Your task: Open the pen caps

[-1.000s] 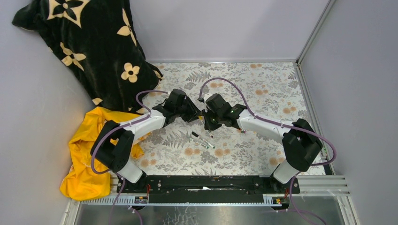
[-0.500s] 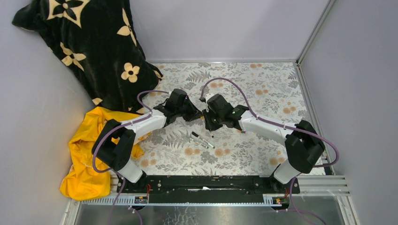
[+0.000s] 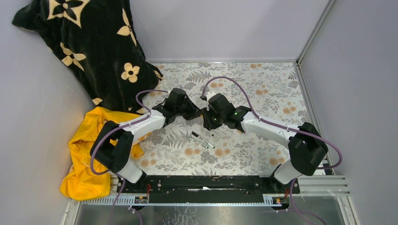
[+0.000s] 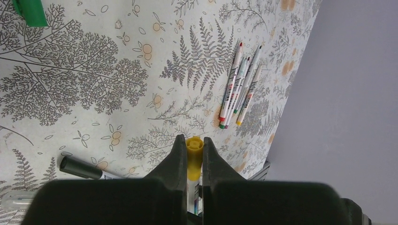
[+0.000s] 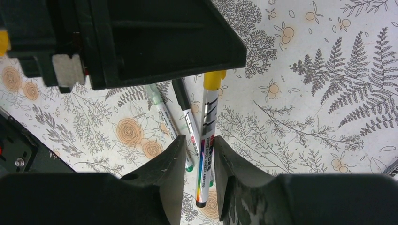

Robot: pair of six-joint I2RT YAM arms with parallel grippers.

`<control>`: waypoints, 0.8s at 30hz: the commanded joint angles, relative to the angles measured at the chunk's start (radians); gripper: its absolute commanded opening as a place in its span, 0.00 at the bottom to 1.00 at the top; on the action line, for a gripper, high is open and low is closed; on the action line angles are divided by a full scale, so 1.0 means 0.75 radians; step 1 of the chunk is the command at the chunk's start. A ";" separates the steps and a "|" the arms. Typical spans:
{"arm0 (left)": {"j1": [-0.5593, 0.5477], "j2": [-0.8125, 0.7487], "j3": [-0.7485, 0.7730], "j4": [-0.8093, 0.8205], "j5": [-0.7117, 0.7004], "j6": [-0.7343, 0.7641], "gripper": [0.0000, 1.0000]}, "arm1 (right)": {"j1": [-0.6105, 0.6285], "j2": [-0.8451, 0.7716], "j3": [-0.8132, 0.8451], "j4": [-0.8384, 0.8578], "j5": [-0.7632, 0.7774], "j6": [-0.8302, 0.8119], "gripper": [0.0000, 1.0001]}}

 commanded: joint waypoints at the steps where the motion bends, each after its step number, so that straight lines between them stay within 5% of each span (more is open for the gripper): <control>1: -0.010 -0.052 0.005 0.084 0.018 -0.029 0.00 | 0.014 0.018 0.012 0.082 -0.015 0.019 0.32; 8: -0.013 -0.034 -0.003 0.106 0.016 -0.032 0.00 | 0.014 0.064 0.011 0.093 -0.021 0.027 0.00; 24: 0.202 0.201 0.221 0.062 0.010 0.104 0.00 | 0.014 -0.110 -0.224 0.120 -0.043 0.083 0.00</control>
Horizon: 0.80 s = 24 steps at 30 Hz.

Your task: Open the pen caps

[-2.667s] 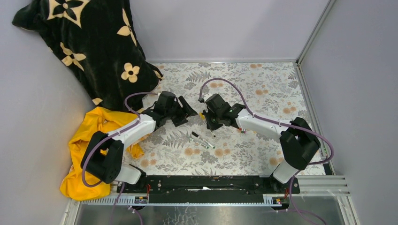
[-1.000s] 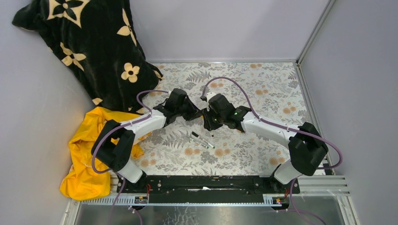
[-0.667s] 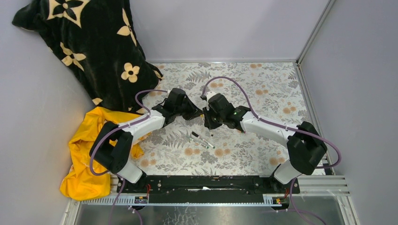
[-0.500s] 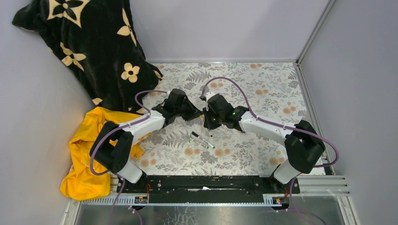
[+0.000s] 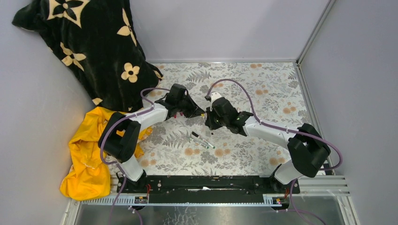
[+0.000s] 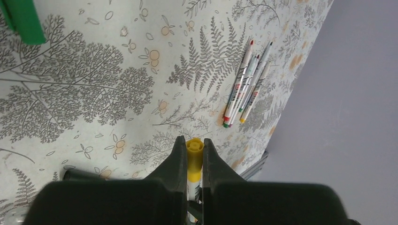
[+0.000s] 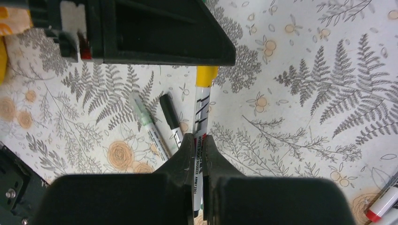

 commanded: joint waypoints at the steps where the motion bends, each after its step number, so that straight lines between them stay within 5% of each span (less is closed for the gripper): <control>1: 0.124 0.066 0.144 0.091 -0.116 0.091 0.00 | 0.023 -0.094 -0.072 -0.118 -0.107 0.025 0.00; 15: 0.199 0.179 0.327 -0.036 -0.067 0.215 0.00 | 0.024 -0.146 -0.128 -0.137 -0.054 0.015 0.00; 24: 0.197 0.123 0.284 -0.322 -0.353 0.412 0.00 | -0.003 -0.172 -0.037 -0.273 0.355 0.025 0.00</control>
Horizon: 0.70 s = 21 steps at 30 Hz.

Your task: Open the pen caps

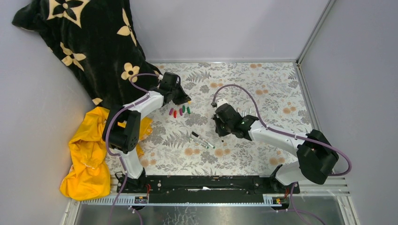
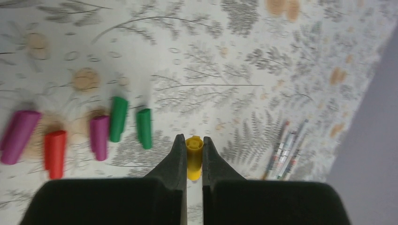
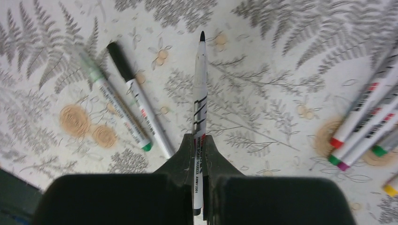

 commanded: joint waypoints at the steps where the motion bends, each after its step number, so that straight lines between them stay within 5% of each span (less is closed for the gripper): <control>1: -0.003 -0.048 -0.042 -0.144 -0.200 0.110 0.00 | -0.036 -0.018 0.080 -0.069 0.269 0.015 0.00; 21: 0.006 0.007 -0.146 -0.170 -0.340 0.102 0.26 | -0.327 0.214 0.083 0.019 0.252 0.001 0.00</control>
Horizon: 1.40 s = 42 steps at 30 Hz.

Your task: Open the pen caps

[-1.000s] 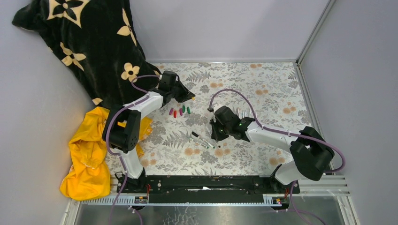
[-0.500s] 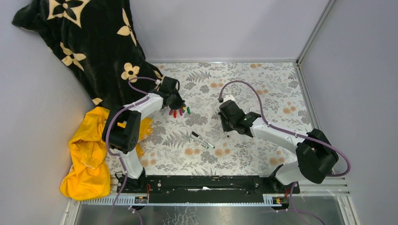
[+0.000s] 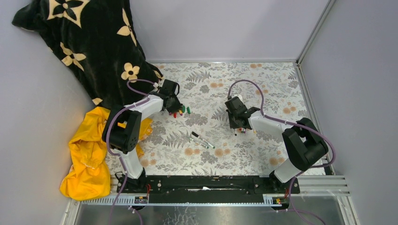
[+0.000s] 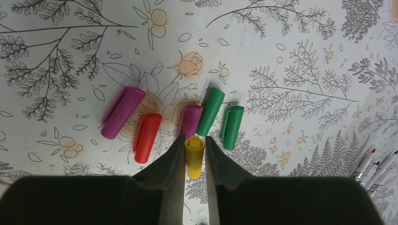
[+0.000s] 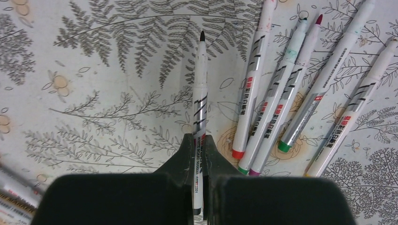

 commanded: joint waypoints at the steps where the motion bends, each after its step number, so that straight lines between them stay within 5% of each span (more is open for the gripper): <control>1: 0.007 0.014 -0.022 -0.017 -0.060 0.012 0.28 | -0.036 0.021 0.050 0.066 0.020 -0.008 0.00; 11: 0.017 -0.003 -0.040 -0.018 -0.073 -0.007 0.48 | -0.066 0.070 0.077 0.065 0.027 -0.031 0.06; 20: 0.020 -0.136 -0.074 -0.017 -0.071 -0.025 0.49 | -0.077 0.101 0.074 0.066 0.064 -0.040 0.32; 29: 0.019 -0.313 -0.119 -0.012 -0.012 -0.040 0.51 | -0.070 -0.070 0.041 0.125 0.034 -0.111 0.43; 42: 0.014 -0.548 -0.296 0.036 0.129 -0.066 0.68 | 0.191 -0.087 0.163 -0.001 -0.232 -0.281 0.52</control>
